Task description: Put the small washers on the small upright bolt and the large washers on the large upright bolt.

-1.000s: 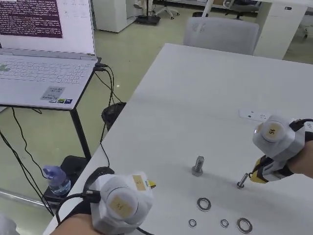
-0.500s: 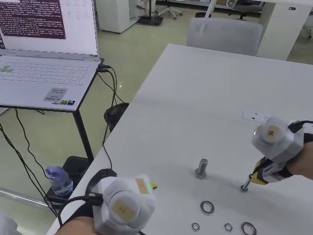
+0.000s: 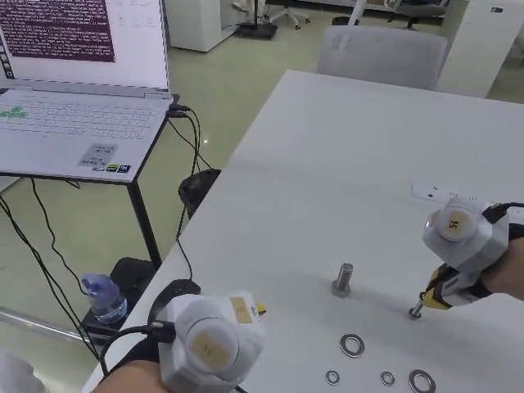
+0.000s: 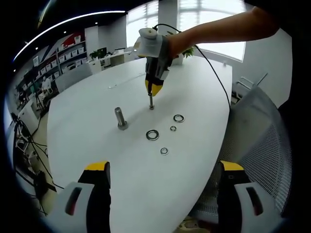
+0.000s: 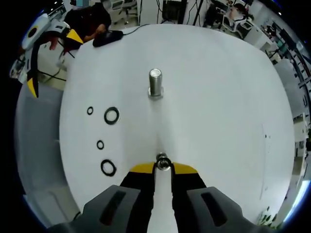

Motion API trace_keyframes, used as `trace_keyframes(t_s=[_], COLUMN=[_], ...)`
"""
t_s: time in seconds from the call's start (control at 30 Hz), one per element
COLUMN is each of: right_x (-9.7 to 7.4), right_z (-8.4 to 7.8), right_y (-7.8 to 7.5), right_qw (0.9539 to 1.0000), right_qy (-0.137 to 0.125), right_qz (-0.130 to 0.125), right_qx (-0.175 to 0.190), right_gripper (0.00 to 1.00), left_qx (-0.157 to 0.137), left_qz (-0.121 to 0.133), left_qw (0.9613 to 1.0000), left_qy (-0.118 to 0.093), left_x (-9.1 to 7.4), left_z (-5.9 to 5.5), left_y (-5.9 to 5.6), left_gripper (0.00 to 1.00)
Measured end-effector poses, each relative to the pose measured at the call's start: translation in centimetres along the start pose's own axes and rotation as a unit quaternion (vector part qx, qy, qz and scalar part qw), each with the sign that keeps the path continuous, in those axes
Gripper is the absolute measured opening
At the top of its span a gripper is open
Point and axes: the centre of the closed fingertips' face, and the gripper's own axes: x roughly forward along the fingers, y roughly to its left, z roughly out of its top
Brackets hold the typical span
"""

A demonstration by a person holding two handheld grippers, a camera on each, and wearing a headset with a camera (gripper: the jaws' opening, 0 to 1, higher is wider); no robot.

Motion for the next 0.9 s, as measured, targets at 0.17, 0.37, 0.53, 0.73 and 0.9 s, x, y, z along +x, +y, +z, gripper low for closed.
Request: trace_keyframes(t_s=[0.17, 0.37, 0.53, 0.73, 0.9], right_x=[0.6, 1.4, 1.9, 2.6, 3.2], right_z=[-0.2, -0.5, -0.6, -0.8, -1.0], right_y=[-0.1, -0.2, -0.2, 0.2, 0.4], right_qw=[1.0000, 1.0000, 1.0000, 0.9999, 0.9998], right_qy=[0.004, 0.006, 0.007, 0.012, 0.016], right_qz=[0.003, 0.004, 0.004, 0.005, 0.005], right_qx=[0.000, 0.000, 0.001, 0.000, -0.007], right_gripper=[0.13, 0.13, 0.13, 0.13, 0.13], left_qx=[-0.009, -0.007, -0.007, -0.012, -0.013], left_qz=[0.001, 0.004, 0.006, 0.006, 0.006], left_qw=[0.9999, 1.0000, 1.0000, 0.9999, 0.9999], left_qy=[0.007, -0.002, 0.000, -0.001, 0.001], left_x=[0.0, 0.0, -0.1, 0.0, -0.1], left_z=[-0.4, -0.3, -0.4, -0.5, -0.7], left_y=[0.0, -0.1, -0.1, -0.2, -0.2], left_gripper=[0.92, 0.94, 0.96, 0.97, 0.98])
